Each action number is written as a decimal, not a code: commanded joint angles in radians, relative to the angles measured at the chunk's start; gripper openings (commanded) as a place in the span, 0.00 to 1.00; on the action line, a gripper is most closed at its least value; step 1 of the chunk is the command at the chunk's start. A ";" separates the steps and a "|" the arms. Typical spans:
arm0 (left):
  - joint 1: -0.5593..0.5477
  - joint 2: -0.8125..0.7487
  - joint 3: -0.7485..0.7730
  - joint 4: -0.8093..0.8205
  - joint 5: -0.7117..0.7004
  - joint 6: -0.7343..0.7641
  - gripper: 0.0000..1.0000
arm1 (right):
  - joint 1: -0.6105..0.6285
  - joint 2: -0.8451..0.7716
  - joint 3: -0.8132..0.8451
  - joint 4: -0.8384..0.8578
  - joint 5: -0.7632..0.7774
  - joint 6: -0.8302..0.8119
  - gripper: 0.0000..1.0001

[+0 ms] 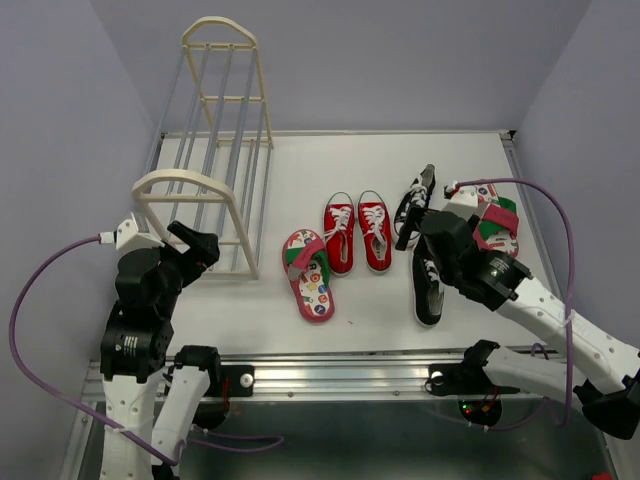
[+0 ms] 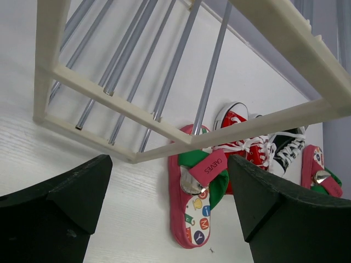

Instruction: Place and organize the shoes onto the shoe shelf

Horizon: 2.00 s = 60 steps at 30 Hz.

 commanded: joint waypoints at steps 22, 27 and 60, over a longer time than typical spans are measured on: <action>0.006 0.017 0.132 -0.011 -0.132 0.113 0.99 | 0.140 0.183 0.016 0.129 -0.564 -0.175 1.00; 0.006 0.000 0.142 -0.011 -0.145 0.117 0.99 | 0.324 0.275 0.018 0.175 -0.501 -0.167 1.00; 0.006 -0.042 0.107 -0.018 -0.165 0.088 0.99 | 0.468 0.744 0.004 0.529 -0.209 -0.040 1.00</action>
